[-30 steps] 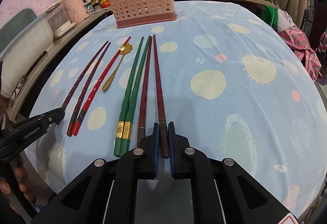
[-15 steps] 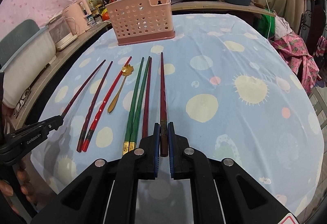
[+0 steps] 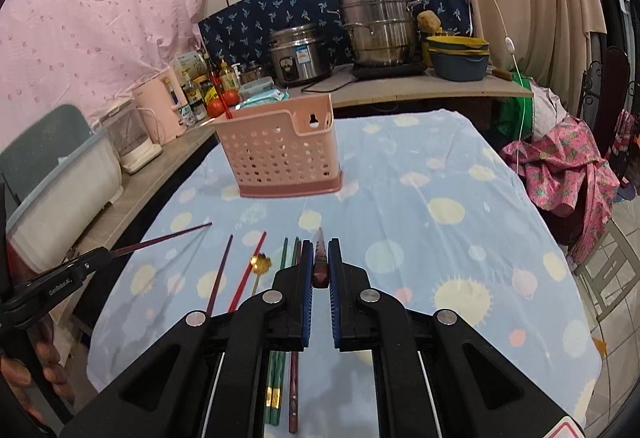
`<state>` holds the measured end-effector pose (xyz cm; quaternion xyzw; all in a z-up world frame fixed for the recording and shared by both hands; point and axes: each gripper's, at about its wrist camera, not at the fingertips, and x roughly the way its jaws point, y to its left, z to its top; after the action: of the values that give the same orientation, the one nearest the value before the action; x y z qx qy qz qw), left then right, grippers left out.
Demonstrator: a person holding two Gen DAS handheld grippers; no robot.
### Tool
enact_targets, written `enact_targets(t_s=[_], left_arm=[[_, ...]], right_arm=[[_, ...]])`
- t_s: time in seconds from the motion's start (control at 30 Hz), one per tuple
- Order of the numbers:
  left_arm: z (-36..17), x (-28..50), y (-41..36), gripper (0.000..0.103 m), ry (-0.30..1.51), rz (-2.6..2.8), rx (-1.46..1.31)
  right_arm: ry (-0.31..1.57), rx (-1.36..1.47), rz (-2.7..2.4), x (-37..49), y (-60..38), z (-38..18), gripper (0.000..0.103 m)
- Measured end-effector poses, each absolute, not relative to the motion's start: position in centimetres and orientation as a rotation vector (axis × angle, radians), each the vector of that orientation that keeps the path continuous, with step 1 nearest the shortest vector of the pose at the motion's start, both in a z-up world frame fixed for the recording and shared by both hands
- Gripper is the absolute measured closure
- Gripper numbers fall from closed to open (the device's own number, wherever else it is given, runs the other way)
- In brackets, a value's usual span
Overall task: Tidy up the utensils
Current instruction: 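Grasp a dark-red chopstick with the right tool while the left tool grasps another dark-red chopstick, then lift both chopsticks over the pink basket and open both tools to drop them in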
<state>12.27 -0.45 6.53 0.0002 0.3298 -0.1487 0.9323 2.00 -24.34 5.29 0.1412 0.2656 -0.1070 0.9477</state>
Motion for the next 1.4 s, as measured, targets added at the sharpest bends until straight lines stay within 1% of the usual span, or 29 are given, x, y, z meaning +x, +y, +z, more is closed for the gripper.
enact_targets(t_s=[0.2, 0.47, 0.63, 0.87, 1.0, 1.1, 1.2, 1.4], left_arm=[[11.0, 15.2, -1.0, 0.096, 0.584, -0.309, -0.027], [15.2, 18.6, -2.1, 0.096, 0.529, -0.340, -0.057], [18.8, 20.2, -3.4, 0.096, 0.462, -0.370, -0.061], [24.6, 23.3, -5.7, 0.096, 0.338, -0.385, -0.074], [26.8, 25.5, -6.9, 0.096, 0.285, -0.397, -0.097], [27.3, 26.9, -8.0, 0.096, 0.252, -0.405, -0.101], [26.5, 28.5, -9.1, 0.096, 0.259, -0.401, -0.098], [22.1, 31.3, -10.8, 0.096, 0.360, -0.401, -0.081]], right_arm=[[0.471, 0.270, -0.202, 4.3, -25.7, 9.3, 0.096], [0.401, 0.269, -0.173, 7.8, -27.6, 13.9, 0.096], [0.342, 0.286, -0.137, 10.2, -28.5, 17.1, 0.096], [0.242, 0.289, -0.115, 14.9, -28.9, 21.2, 0.096], [0.208, 0.291, -0.115, 18.0, -29.2, 23.0, 0.096], [0.189, 0.314, -0.109, 20.3, -29.9, 23.6, 0.096], [0.198, 0.320, -0.123, 22.5, -30.3, 23.3, 0.096], [0.294, 0.330, -0.124, 25.6, -30.7, 19.4, 0.096]])
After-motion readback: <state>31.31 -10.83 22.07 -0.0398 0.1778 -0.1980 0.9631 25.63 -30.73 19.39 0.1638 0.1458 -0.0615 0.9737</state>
